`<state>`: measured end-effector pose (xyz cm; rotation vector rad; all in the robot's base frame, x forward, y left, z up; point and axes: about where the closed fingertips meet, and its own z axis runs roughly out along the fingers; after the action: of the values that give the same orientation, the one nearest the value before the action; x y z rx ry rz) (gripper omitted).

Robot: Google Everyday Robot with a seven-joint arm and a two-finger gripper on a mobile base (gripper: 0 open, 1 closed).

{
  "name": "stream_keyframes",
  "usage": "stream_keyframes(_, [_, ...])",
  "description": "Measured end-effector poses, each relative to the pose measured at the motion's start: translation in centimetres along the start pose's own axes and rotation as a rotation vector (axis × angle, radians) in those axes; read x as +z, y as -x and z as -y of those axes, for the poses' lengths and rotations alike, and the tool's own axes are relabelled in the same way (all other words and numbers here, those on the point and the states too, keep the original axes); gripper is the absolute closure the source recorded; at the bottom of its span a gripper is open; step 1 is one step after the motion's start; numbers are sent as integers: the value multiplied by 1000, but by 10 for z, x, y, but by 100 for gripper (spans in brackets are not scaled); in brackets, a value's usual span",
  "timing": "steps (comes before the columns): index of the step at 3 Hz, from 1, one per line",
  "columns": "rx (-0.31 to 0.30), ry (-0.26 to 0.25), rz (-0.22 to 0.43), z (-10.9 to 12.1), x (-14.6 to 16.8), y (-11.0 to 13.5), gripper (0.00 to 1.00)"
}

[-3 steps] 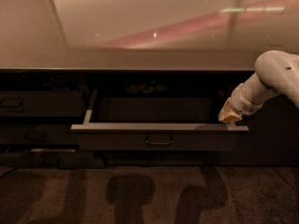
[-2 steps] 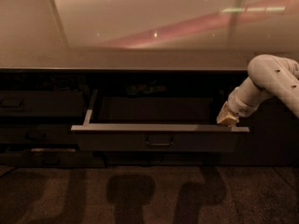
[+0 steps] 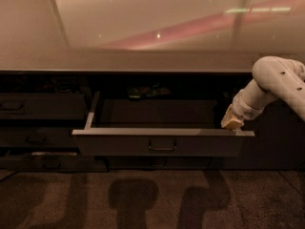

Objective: Open top drawer

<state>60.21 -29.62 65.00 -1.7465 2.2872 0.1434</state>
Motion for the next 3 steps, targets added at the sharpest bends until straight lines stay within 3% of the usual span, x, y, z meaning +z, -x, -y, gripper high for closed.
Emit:
stream_keyframes(1, [24, -38, 0, -9, -6, -2, 58])
stream_keyframes(2, [24, -38, 0, -8, -5, 1, 36])
stream_keyframes(3, [57, -130, 5, -22, -26, -2, 11])
